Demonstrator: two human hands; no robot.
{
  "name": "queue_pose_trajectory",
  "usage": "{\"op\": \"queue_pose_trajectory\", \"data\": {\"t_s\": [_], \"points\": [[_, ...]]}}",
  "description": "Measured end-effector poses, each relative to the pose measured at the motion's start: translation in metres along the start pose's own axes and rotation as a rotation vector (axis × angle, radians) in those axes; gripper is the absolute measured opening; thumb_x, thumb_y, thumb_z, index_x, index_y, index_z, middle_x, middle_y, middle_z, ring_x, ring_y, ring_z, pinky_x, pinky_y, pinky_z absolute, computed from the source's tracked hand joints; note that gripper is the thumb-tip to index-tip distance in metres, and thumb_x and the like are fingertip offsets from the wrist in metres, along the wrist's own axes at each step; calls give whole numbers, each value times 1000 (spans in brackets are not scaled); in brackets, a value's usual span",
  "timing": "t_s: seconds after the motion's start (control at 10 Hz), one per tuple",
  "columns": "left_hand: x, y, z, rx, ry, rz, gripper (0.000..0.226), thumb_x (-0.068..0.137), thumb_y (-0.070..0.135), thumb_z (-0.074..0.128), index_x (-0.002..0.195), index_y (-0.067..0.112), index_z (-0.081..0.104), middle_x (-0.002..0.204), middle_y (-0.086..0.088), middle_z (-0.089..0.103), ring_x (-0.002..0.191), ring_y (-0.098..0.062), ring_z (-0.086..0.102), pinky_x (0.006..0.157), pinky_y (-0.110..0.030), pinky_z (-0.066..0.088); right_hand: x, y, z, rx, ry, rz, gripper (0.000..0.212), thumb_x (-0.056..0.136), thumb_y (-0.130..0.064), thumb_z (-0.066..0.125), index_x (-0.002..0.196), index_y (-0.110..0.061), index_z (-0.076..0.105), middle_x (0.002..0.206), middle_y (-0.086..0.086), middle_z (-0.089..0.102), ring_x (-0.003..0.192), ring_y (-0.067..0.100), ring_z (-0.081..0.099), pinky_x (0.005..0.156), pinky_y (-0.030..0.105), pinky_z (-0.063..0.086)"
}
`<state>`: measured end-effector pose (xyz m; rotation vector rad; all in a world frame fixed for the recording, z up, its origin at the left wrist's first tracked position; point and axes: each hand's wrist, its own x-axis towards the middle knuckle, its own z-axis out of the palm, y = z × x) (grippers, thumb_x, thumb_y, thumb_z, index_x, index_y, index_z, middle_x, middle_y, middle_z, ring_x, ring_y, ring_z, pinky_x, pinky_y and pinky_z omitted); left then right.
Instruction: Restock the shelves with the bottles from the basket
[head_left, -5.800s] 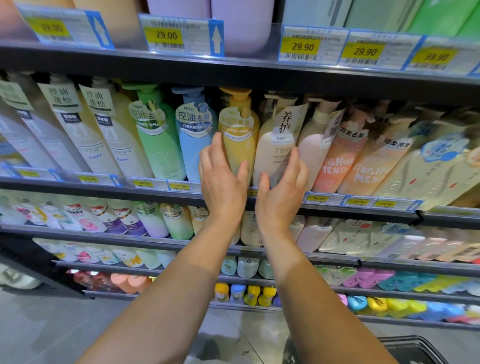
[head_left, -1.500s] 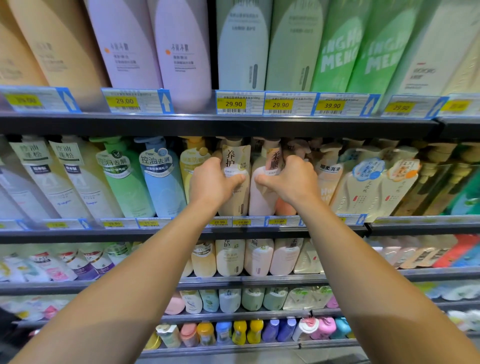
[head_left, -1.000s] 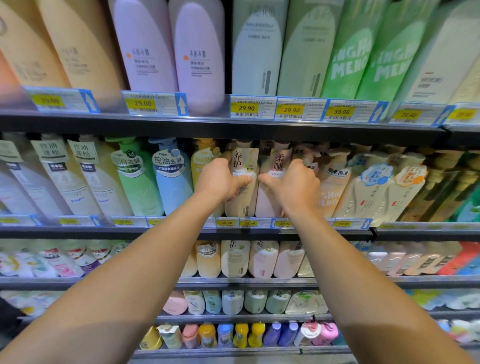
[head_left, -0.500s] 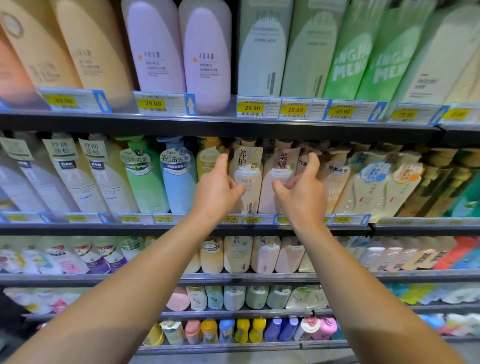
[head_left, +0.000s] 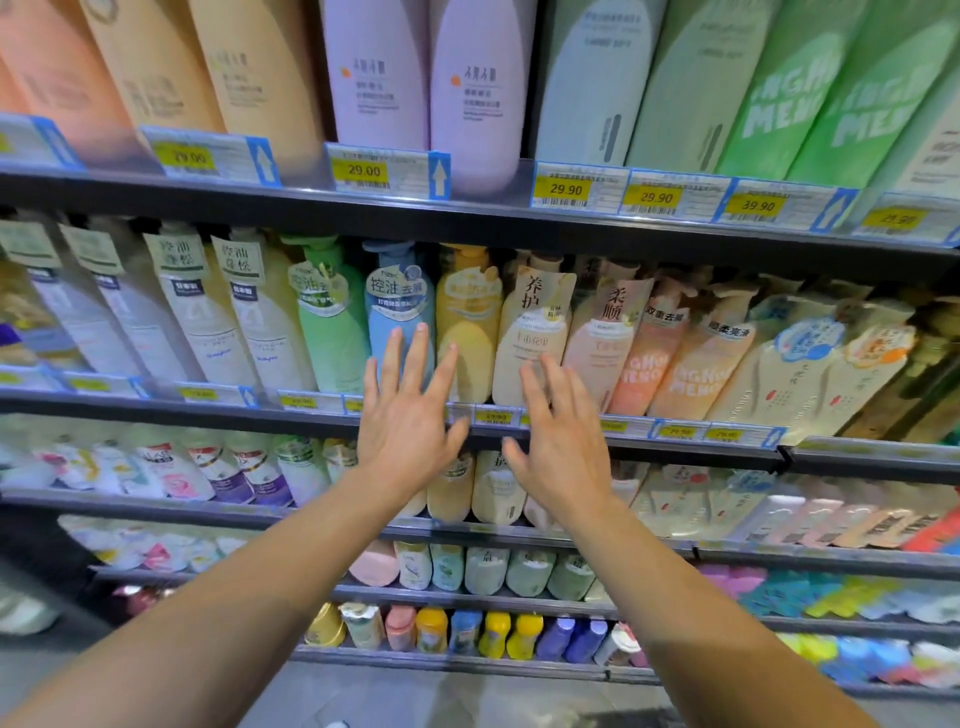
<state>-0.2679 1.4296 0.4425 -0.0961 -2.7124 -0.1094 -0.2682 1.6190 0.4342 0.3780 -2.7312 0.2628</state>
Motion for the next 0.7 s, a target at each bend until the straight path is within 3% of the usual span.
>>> {"op": "queue_pose_trajectory", "data": {"t_s": [0.1, 0.2, 0.4, 0.7], "points": [[1, -3, 1, 5, -18, 6, 83, 92, 56, 47, 159, 29, 4, 165, -9, -15, 149, -31, -21, 121, -53, 2, 1, -5, 8, -1, -52, 28, 92, 88, -45, 60, 158, -22, 5, 164, 2, -17, 152, 27, -3, 123, 44, 16], [0, -5, -2, -31, -15, 30, 81, 93, 53, 49, 159, 28, 8, 166, -9, -10, 151, -30, -17, 121, -53, 5, 1, -8, 9, 0, -54, 49, 92, 88, -44, 62, 158, -22, 8, 164, 2, -18, 152, 28, -1, 122, 45, 18], [-2, -19, -18, -101, -91, 75, 80, 93, 49, 50, 158, 27, 9, 166, -5, -6, 152, -24, -14, 123, -48, 4, 1, -19, -4, -36, -51, 89, 88, 88, -47, 62, 157, -23, 14, 166, 7, -2, 151, 29, 5, 122, 43, 16], [-24, -84, -82, -198, -63, 120, 75, 93, 50, 53, 156, 22, 23, 164, -6, 20, 151, -26, 12, 122, -43, 13, -3, -101, -59, -98, -23, 71, 81, 88, -49, 58, 154, -18, 23, 161, 6, 22, 149, 28, 12, 122, 41, 13]]}}
